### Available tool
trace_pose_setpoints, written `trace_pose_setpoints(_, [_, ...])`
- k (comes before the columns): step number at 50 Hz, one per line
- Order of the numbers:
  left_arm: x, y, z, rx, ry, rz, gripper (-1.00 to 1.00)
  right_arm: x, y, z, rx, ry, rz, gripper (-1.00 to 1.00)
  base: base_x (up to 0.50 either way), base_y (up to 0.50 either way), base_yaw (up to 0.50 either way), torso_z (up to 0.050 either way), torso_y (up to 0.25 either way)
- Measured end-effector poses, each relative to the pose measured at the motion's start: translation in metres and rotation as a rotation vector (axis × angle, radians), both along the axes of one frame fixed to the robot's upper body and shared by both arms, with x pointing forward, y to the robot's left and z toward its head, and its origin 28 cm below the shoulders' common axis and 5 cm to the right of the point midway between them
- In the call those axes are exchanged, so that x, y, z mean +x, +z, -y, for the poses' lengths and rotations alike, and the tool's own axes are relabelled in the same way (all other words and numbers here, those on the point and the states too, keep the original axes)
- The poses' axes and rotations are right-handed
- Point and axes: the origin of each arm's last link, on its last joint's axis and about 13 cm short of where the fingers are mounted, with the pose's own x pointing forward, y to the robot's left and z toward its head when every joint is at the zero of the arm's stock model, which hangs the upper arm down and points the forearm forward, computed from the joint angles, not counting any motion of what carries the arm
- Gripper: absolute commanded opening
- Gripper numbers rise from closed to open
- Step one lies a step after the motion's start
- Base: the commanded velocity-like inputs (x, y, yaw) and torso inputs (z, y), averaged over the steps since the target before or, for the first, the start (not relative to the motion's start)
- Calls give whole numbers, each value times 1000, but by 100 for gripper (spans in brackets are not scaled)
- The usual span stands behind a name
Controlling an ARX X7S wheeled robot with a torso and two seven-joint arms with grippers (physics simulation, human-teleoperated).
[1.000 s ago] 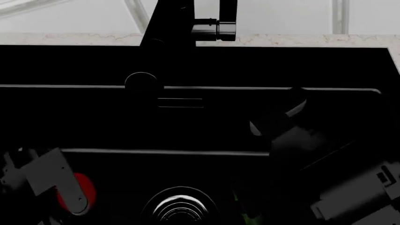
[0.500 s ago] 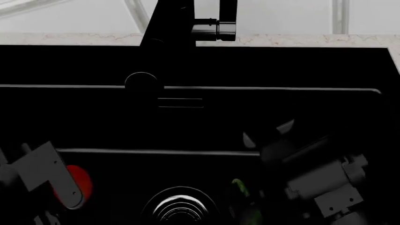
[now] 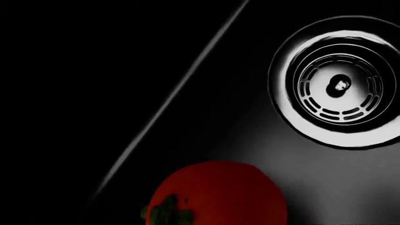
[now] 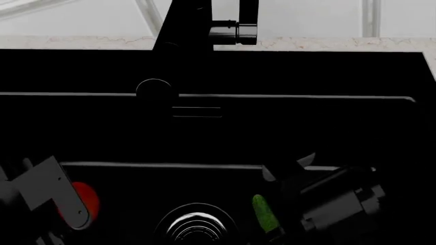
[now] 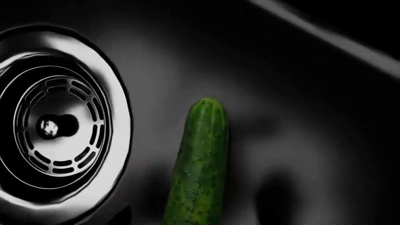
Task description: Pick the vegetables from the sink and place them on the cutting board.
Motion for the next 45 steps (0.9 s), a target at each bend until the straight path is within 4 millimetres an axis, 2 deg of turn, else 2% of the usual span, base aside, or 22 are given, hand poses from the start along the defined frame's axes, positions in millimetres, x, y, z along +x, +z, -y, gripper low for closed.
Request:
trace_pose_setpoints(5, [0, 0, 0, 2, 0, -1, -100, 0, 0, 1, 3, 0, 1, 100, 21, 0, 0, -2, -7])
trace_pose_setpoints(6, [0, 0, 0, 3, 0, -2, -100, 0, 0, 2, 3, 1, 1, -100, 21, 0, 0, 0, 0])
trace_pose_setpoints(22, [2, 1, 0, -2, 20, 32, -100, -5, -5, 2, -15, 20, 37, -100, 21, 0, 0, -2, -4])
trace_pose_setpoints(24, [3, 2, 0, -6, 25, 42, -100, -7, -4, 2, -19, 18, 52, -100, 21, 0, 0, 0, 250])
trace_pose_setpoints(45, [8, 11, -2, -41, 81, 133, -100, -20, 45, 14, -92, -5, 376, -100, 22, 0, 0, 0, 250])
